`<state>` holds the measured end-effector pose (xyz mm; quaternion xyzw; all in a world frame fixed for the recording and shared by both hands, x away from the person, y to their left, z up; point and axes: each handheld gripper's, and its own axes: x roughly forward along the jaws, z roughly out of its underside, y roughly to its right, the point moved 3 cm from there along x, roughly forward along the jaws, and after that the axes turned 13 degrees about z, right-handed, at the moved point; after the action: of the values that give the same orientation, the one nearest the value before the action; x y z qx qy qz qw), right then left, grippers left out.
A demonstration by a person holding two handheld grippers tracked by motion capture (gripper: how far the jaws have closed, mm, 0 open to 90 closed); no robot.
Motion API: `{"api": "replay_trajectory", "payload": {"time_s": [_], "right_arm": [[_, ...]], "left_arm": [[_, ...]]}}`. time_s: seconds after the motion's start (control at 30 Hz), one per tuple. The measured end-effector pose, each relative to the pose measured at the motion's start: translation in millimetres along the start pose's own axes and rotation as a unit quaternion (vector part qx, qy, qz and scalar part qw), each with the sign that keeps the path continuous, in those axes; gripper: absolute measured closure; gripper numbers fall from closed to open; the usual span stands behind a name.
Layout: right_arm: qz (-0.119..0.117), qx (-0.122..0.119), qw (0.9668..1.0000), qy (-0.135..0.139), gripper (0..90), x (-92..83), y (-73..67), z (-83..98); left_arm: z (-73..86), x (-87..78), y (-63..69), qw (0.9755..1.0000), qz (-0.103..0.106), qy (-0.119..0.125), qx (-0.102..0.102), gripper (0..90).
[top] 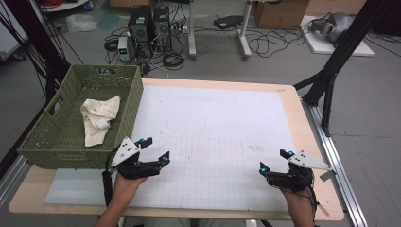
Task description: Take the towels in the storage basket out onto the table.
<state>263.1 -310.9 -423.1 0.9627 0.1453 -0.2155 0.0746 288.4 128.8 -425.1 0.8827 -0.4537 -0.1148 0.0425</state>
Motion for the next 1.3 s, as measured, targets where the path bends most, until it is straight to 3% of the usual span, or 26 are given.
{"api": "replay_trajectory", "payload": {"time_s": [0.3, 0.37, 0.8, 1.07, 1.3], "right_arm": [[-0.009, 0.011, 0.9999, -0.002, 9.4, -1.1, 0.8, 1.7], [-0.009, 0.000, 1.0000, 0.002, 9.4, -0.7, -1.1, 1.0], [-0.023, -0.010, 0.9997, -0.005, 9.4, -0.5, -9.9, -0.1], [-0.035, -0.015, 0.9993, -0.008, 9.4, 3.1, -15.5, -1.2], [-0.040, -0.018, 0.9990, -0.011, 9.4, 4.6, -16.3, -0.6]], "left_arm": [[-1.0, 4.0, 2.1, 0.9999, 0.004, -0.008, 0.007, 15.6], [-2.1, 4.5, 1.9, 0.9999, 0.005, -0.005, 0.008, 15.5], [-6.7, 2.0, 6.1, 0.9998, 0.012, -0.011, 0.011, 15.7], [-22.9, -11.0, 0.1, 1.0000, 0.005, 0.002, 0.007, 15.8], [-50.9, -27.6, -5.3, 0.9996, 0.007, 0.017, 0.022, 15.8]]}}
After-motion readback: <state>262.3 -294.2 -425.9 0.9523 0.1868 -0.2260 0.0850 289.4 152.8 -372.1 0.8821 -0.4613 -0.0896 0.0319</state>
